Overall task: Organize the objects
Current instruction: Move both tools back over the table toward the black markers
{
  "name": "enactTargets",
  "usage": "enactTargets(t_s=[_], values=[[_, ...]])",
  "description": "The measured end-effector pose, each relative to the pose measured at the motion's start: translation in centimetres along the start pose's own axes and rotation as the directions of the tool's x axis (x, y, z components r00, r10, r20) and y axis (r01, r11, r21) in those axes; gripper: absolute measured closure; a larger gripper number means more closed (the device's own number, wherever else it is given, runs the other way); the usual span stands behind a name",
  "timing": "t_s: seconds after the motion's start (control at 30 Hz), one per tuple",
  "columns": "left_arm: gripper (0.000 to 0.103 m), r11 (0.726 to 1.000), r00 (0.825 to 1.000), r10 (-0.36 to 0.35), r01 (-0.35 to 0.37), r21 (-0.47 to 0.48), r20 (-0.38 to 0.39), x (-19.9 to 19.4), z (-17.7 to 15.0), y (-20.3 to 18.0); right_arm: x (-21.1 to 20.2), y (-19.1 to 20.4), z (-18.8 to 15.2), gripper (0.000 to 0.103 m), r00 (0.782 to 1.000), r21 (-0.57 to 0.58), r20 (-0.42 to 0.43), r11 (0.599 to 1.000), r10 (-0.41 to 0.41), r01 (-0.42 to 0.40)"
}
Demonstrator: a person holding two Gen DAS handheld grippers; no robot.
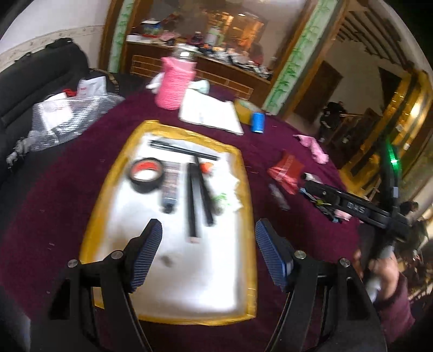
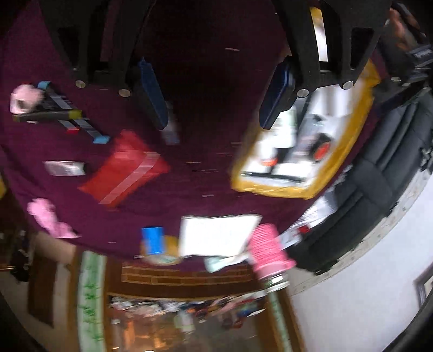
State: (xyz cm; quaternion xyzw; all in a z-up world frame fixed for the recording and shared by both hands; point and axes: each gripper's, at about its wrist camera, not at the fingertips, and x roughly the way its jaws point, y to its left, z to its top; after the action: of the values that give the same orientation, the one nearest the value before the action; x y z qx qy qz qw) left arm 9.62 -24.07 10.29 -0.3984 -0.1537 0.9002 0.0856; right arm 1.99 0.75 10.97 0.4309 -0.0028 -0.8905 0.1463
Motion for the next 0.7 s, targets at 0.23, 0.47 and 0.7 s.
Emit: enactTargets(t_s=[0.23, 0.47, 0.7], values=[[0.031, 0.989, 0.991, -0.118, 0.123, 0.077, -0.068, 2.2, -2.1, -6.7, -2.2, -12.8, -2.4, 0.036, 0.991, 0.206, -0.008, 0.97, -0.131, 0.13], [0.031, 0.98, 0.969, -0.155, 0.175, 0.092, -0.191, 5.5, -4.8, -10.6, -2.2, -19.6, -4.7, 0.036, 0.99, 0.342, -0.011, 0.93, -0.141, 0.136], [0.032, 0.977, 0.96, -0.114, 0.154, 0.144, -0.257, 7.6, -5.7, -13.6, -1.6, -22.6, -6.1, 0.036, 0.996, 0.465, 0.047, 0.884, -0.073, 0.043]])
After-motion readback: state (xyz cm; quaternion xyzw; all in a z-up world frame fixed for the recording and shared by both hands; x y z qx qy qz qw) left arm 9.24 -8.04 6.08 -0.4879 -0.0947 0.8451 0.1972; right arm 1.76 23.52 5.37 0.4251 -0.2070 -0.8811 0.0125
